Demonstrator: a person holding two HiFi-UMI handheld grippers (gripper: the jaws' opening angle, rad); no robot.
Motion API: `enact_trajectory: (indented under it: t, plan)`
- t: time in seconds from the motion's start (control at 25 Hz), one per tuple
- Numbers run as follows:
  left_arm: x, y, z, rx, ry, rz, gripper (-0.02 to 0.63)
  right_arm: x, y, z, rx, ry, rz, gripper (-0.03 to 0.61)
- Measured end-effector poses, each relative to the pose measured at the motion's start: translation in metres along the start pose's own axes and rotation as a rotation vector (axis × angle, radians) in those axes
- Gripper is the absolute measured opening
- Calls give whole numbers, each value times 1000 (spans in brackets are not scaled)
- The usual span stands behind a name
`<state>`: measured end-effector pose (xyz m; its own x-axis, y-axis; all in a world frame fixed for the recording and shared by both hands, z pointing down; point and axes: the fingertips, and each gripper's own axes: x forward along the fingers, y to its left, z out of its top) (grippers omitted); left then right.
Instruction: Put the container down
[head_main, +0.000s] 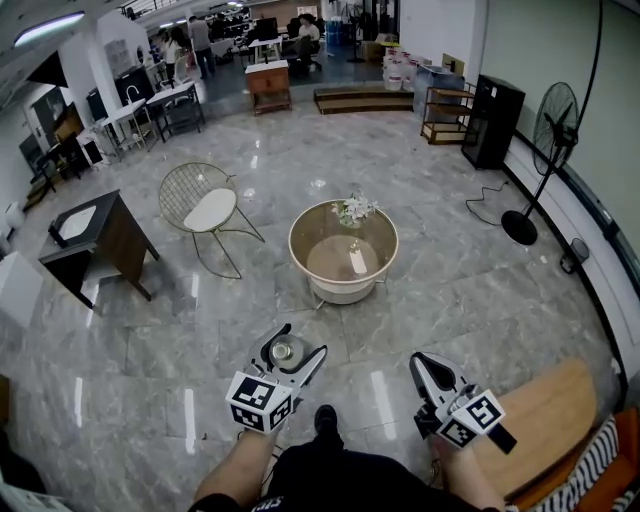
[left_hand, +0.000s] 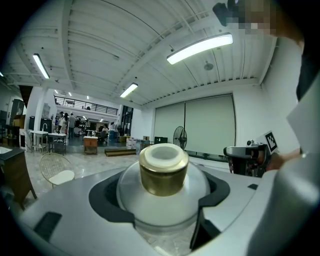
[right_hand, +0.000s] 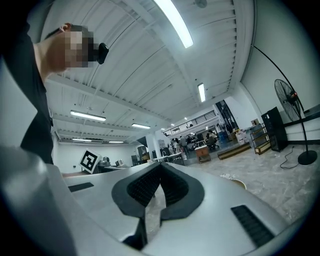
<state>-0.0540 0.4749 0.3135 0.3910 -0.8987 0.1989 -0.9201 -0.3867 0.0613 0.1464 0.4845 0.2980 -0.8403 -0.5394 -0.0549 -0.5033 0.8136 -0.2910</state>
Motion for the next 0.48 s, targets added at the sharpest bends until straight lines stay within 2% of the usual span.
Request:
enact_trajectory:
  t: [0.24,0.48]
  plan:
    - [41,71,27,11,-5,2,347,81,-28,15,5,11,7,15]
    - [72,137,34,1,-11,10,347,155,-50,17,-1,22,20,15]
